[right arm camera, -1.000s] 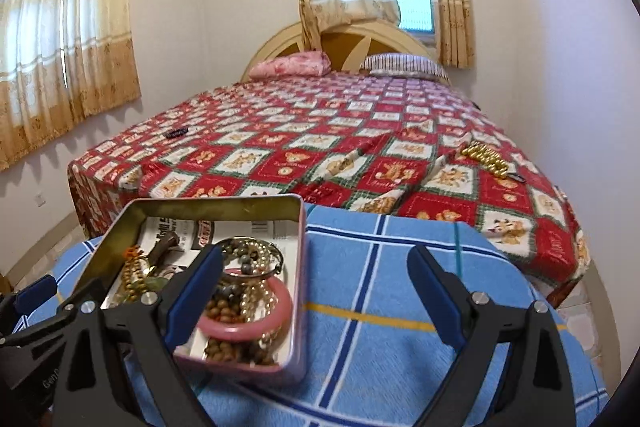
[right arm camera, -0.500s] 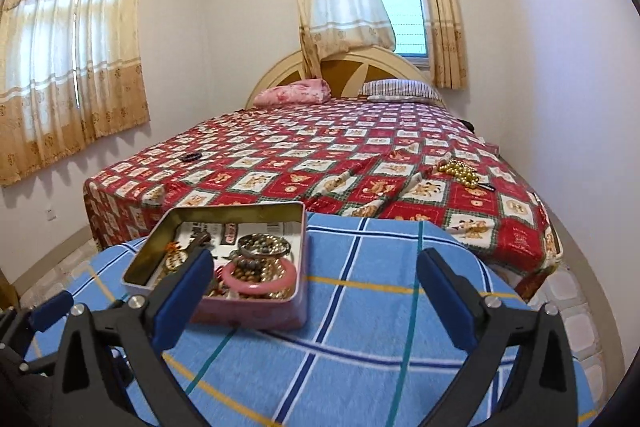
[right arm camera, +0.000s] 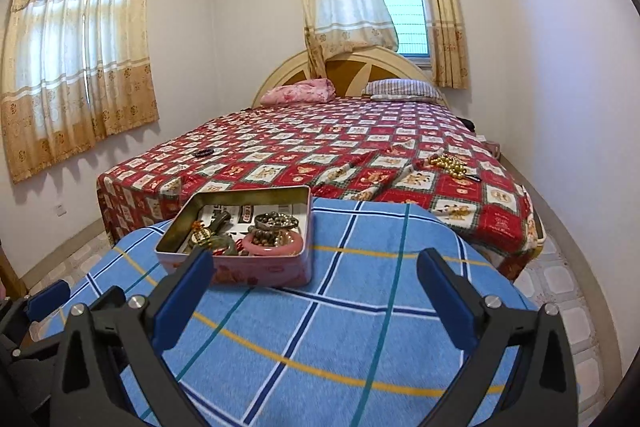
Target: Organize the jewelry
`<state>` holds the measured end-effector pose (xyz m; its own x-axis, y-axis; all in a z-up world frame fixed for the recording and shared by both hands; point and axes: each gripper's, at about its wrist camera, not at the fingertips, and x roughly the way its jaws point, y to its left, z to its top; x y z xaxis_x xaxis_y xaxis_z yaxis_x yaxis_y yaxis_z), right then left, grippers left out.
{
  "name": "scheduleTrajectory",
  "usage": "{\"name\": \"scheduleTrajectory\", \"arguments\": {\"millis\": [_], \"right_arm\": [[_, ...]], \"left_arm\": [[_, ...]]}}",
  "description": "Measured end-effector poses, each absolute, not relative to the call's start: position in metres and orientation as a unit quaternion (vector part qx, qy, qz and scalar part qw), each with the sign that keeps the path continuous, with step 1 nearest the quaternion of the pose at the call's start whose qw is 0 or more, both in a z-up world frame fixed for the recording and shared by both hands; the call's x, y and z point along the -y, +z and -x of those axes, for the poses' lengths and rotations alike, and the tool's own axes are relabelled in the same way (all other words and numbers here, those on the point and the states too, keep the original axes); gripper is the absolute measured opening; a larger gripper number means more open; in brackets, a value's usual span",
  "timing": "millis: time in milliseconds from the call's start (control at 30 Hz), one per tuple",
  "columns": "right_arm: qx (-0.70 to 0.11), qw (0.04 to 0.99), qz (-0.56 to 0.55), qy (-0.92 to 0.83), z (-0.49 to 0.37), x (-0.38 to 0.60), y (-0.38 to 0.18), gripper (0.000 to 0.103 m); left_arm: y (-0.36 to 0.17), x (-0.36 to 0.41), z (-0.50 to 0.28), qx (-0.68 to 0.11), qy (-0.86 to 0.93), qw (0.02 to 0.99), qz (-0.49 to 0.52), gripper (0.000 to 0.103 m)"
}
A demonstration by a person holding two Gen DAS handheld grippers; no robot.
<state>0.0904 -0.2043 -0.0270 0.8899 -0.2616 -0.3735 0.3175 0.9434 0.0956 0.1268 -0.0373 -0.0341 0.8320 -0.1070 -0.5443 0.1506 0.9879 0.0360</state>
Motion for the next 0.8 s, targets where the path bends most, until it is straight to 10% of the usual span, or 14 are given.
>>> {"name": "scheduleTrajectory", "arguments": {"millis": [800], "right_arm": [[-0.102, 0.98, -0.087, -0.148, -0.025, 0.188, 0.033, 0.103]], "left_arm": [[0.028, 0.021, -0.058, -0.211, -0.056, 0.975, -0.033, 0.076]]}}
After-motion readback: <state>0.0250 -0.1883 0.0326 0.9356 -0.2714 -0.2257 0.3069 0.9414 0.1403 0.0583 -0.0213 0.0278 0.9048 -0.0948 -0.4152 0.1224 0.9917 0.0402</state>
